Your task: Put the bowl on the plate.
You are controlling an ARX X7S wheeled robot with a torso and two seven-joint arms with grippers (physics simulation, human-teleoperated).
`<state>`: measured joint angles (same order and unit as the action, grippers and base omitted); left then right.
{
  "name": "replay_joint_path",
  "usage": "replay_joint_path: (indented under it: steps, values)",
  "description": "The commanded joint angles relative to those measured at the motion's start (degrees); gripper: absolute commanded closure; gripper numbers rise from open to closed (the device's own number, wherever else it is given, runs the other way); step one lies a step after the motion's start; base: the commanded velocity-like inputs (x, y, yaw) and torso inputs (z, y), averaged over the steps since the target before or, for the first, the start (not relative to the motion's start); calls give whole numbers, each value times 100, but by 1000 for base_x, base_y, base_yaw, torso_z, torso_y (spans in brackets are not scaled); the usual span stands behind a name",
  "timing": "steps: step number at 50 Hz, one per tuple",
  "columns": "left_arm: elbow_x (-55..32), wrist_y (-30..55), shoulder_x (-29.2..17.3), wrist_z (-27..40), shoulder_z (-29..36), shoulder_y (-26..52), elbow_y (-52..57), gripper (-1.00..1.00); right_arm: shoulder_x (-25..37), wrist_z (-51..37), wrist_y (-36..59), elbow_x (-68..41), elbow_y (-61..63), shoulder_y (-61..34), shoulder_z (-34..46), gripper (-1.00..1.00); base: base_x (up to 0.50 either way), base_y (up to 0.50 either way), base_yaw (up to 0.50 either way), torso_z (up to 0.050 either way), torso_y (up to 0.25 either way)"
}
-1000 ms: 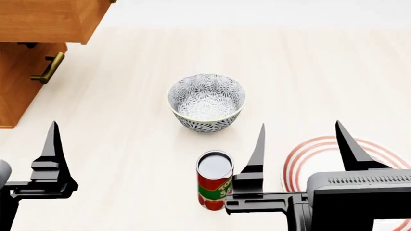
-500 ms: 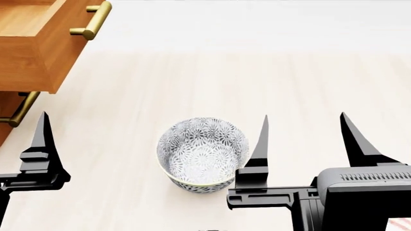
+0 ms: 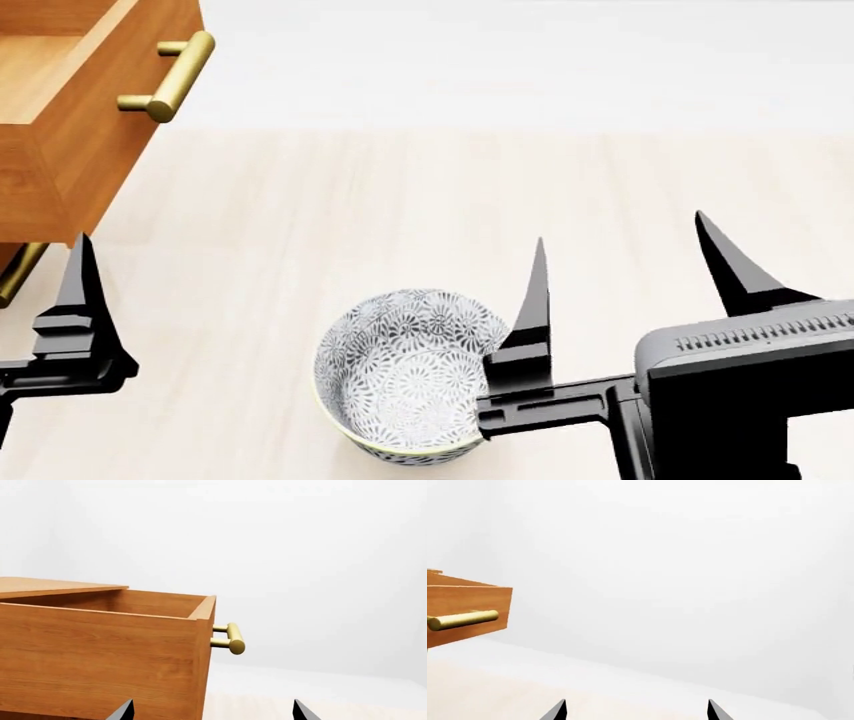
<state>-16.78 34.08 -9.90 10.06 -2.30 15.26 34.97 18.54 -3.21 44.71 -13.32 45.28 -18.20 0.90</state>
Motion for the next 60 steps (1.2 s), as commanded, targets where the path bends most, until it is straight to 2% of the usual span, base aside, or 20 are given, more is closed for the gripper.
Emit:
replay_joint_path:
  steps: [1,5,8,9,12,15,22,36,60]
  values:
    - [-16,-237,-20,-18,-18,-86,-273,-100,1355,897,551,200,-31,-1166,708,-100,0,0,0,0,0]
    - [-20,-320,-39,-32,-38,-58,-421,-100,1860,1676,870,39,-280,-2074,1213,-100,0,0,0,0,0]
    - [-47,-341,-56,-35,-58,-68,-431,-100,2343,2157,719,378,-557,-2549,2064,-100,0,0,0,0,0]
    - [-50,-376,-64,-46,-69,-86,-459,-100,2425,2500,942,352,-680,-2928,2365,-100,0,0,0,0,0]
    - [-75,-400,-79,-50,-93,-94,-497,-100,2673,2935,765,674,-914,-3342,3112,-100,0,0,0,0,0]
    - [-112,-423,-98,-47,-117,-98,-526,-100,2943,3773,556,1020,-1196,-3880,4100,-100,0,0,0,0,0]
    - [-184,-486,-142,-42,-121,-127,-559,-100,3078,4954,238,1498,-1568,-4456,5359,-100,0,0,0,0,0]
    - [-278,-484,-232,20,-82,-133,-529,-100,2881,5572,171,1246,-1609,-4384,5811,-100,0,0,0,0,0]
    - [-302,-556,-306,99,-15,-152,-588,-100,2326,5020,-958,1646,-3281,-4190,6129,-100,0,0,0,0,0]
